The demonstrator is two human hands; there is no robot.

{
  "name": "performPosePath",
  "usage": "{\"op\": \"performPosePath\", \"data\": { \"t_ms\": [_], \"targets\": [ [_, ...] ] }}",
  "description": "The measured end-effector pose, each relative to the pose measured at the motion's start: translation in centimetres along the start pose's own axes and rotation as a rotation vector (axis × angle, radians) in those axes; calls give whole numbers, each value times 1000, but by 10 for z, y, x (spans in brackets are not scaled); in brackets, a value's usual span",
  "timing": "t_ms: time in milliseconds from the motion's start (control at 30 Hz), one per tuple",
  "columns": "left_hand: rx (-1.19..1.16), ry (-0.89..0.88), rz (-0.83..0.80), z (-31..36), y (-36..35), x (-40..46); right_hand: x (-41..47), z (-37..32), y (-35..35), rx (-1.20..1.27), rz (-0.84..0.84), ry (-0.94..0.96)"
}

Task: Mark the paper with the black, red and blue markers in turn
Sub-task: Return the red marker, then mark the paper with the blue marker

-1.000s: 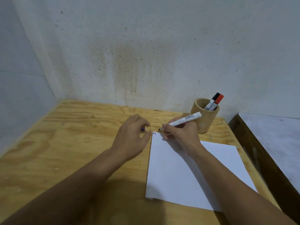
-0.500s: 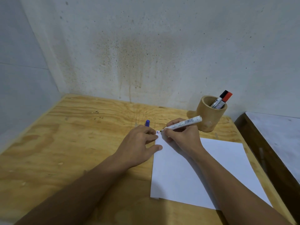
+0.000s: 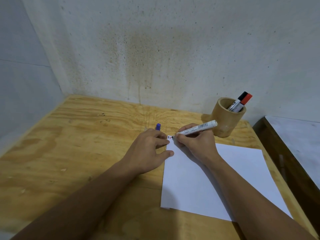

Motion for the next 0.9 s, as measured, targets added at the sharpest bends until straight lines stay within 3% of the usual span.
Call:
{"op": "performPosePath", "data": {
  "t_ms": [633, 700, 800, 900],
  "targets": [
    [13, 17, -5, 2, 1, -1, 0, 0, 1, 21, 36, 11],
    [-73, 73, 6, 2, 2, 2, 1, 0, 5, 139, 123, -20],
    [-266, 176, 152, -1, 8, 13, 2, -1, 6, 385, 180, -95],
    [-242, 264, 151, -1, 8, 29, 5, -1, 5, 441, 169, -121]
  ]
}}
Point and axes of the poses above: each hand's wrist, its own x-axis towards the middle knuckle, its own y-axis out of the back of the hand, z = x × y, the point moved 2 cm from there along x, towards the middle knuckle, and after that the axes turned 15 degrees about y, right-handed, at the moved point
